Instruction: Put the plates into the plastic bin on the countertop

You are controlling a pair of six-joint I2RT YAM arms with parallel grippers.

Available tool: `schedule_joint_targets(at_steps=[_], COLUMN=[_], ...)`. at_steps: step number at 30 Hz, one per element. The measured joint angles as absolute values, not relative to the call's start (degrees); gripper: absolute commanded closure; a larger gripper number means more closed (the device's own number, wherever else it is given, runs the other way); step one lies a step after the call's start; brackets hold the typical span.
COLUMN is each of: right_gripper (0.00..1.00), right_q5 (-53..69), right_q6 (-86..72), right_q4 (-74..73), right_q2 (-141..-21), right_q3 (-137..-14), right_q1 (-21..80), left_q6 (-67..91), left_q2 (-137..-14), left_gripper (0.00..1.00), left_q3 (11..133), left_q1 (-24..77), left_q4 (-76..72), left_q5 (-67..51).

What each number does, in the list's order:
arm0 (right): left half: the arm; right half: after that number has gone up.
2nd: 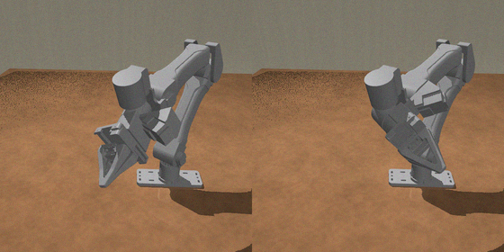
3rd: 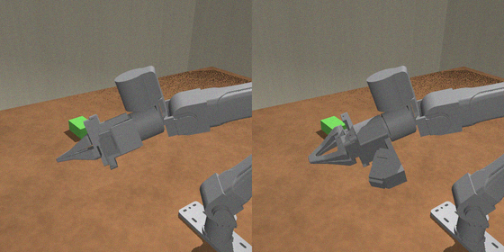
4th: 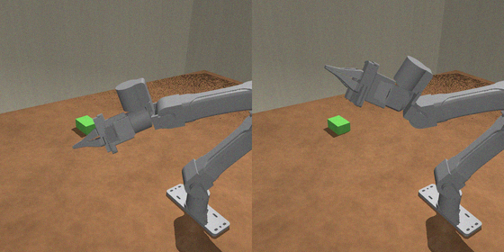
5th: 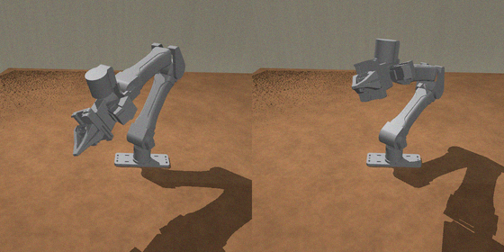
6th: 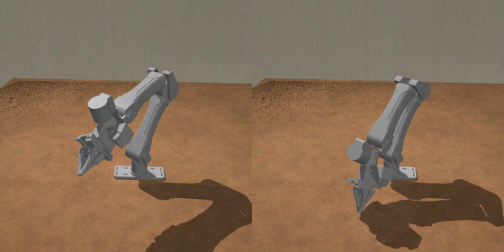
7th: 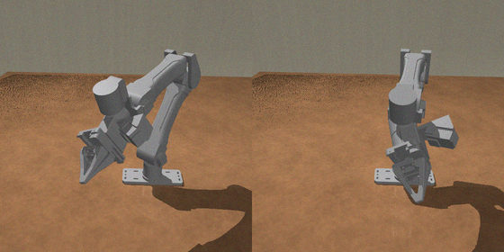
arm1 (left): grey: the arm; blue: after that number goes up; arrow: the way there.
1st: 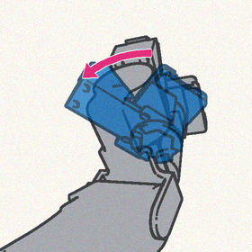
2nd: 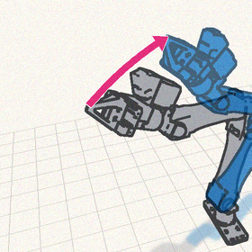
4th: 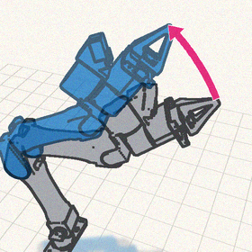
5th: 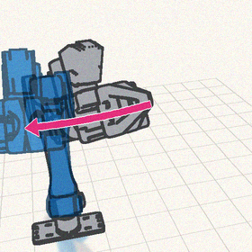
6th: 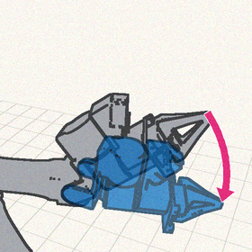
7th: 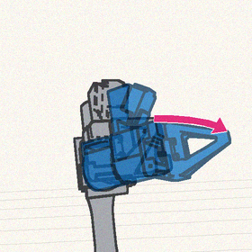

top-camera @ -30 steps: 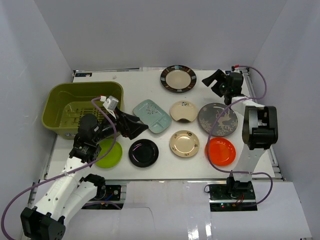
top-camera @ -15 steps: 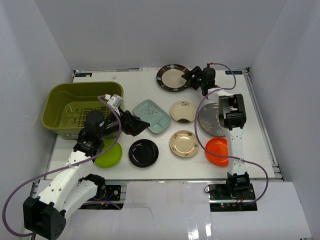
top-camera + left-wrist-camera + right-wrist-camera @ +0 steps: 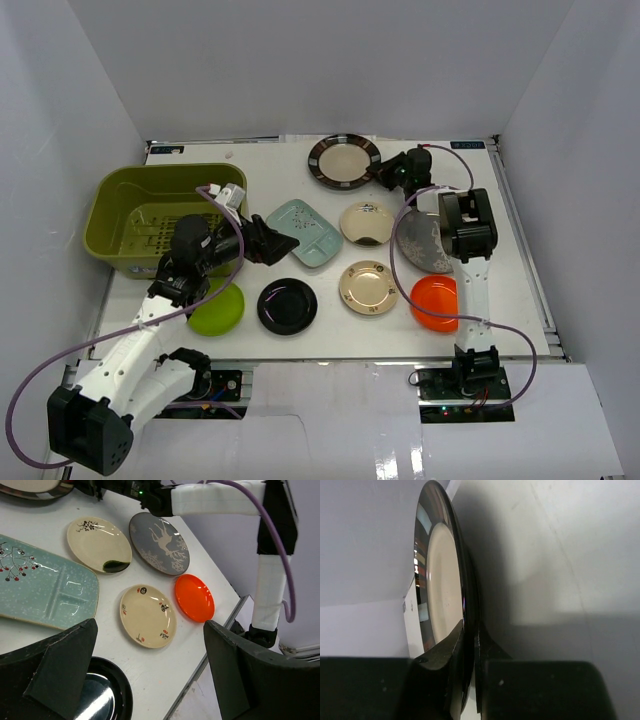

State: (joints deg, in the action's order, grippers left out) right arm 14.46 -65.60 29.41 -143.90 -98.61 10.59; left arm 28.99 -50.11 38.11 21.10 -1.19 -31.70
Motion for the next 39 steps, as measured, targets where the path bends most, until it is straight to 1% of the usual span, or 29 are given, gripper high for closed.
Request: schedule_joint_targets(at_steps=[2, 4, 5, 7, 9, 12, 16, 19, 21, 22, 24, 25, 27, 28, 29, 31, 32, 33, 34, 36, 37, 39], right_gripper=[0.92, 0.92, 0.92, 0.92, 0.92, 0.92, 0.92, 0.92, 0.92, 0.92, 0.92, 0.92, 0.92, 0.92, 0.91, 0.89, 0.85, 0.79, 0.61, 0.47, 0.35, 0.24], right_q5=[15.16, 16.53, 17.23, 19.25, 21.54, 26.35, 32.95, 36.80, 39.22, 40.27, 41.85, 42.28, 42.70, 42.48, 42.13, 41.85, 41.74, 41.50, 41.34, 41.78, 42.13, 42.78], right_q6=[-64.49, -63.24, -62.85, -61.58, -61.25, -62.43, -64.82, -65.25, -65.39, -65.43, -65.63, -65.69, -65.73, -65.17, -64.49, -63.79, -63.66, -63.75, -64.12, -65.63, -65.95, -66.46], right_q4=[29.19, 29.39, 29.52, 30.44, 33.69, 41.54, 50.19, 51.64, 51.66, 51.75, 52.14, 52.53, 53.10, 53.39, 53.47, 54.24, 54.35, 54.43, 54.43, 55.31, 55.83, 56.49], right_q2=[-139.17, -132.68, -129.03, -120.81, -112.31, -101.49, -91.59, -87.31, -85.38, -84.51, -82.85, -82.06, -80.79, -80.42, -80.29, -80.29, -80.27, -80.29, -80.29, -80.27, -80.23, -79.22], right_q3=[-92.92, -85.91, -82.21, -74.94, -67.26, -57.23, -45.71, -39.66, -36.69, -35.46, -33.43, -32.64, -31.77, -31.59, -31.29, -30.57, -30.35, -30.06, -29.89, -29.69, -29.50, -28.77], right_q1=[10.02, 9.19, 8.88, 8.10, 7.42, 7.29, 8.84, 10.85, 12.38, 12.86, 13.13, 13.15, 13.15, 13.37, 13.63, 14.02, 14.24, 14.44, 14.61, 15.16, 15.42, 15.94], left_q6=[29.34, 30.17, 30.89, 32.36, 34.13, 36.53, 38.92, 40.84, 41.82, 42.15, 42.44, 42.37, 42.59, 42.72, 43.18, 43.57, 43.75, 43.72, 43.62, 42.89, 42.70, 41.93], left_q2=[-50.78, -51.62, -52.12, -53.15, -54.30, -56.82, -61.58, -64.60, -66.15, -66.70, -67.37, -67.66, -68.18, -68.29, -68.18, -67.88, -67.81, -67.75, -67.64, -67.07, -66.59, -65.19], left_gripper=[0.02, 0.07, 0.11, 0.14, 0.19, 0.23, 0.22, 0.22, 0.25, 0.31, 0.39, 0.55, 0.82, 0.98, 1.00, 1.00, 1.00, 1.00, 1.00, 1.00, 1.00, 1.00], left_q3=[38.70, 39.29, 39.55, 40.01, 40.47, 41.65, 44.42, 45.56, 45.60, 45.60, 45.47, 45.41, 45.28, 45.15, 44.99, 44.69, 44.62, 44.62, 44.62, 44.60, 44.64, 44.75], left_q1=[21.10, 21.10, 21.10, 21.10, 21.10, 21.10, 21.10, 21.10, 21.12, 21.12, 21.12, 21.12, 21.15, 21.17, 21.34, 21.61, 21.61, 21.61, 21.58, 21.58, 21.58, 21.52], left_q4=[-1.13, -1.04, -1.04, -0.89, -0.84, -0.84, -1.76, -3.68, -5.04, -5.26, -5.69, -5.72, -5.82, -6.26, -6.61, -6.79, -6.57, -6.35, -6.00, -4.97, -4.03, -1.28], left_q5=[-31.33, -30.96, -30.81, -30.48, -30.13, -29.30, -28.88, -28.97, -28.97, -28.93, -28.67, -28.36, -27.66, -27.77, -27.42, -26.57, -26.37, -26.39, -26.41, -25.89, -25.45, -24.10])
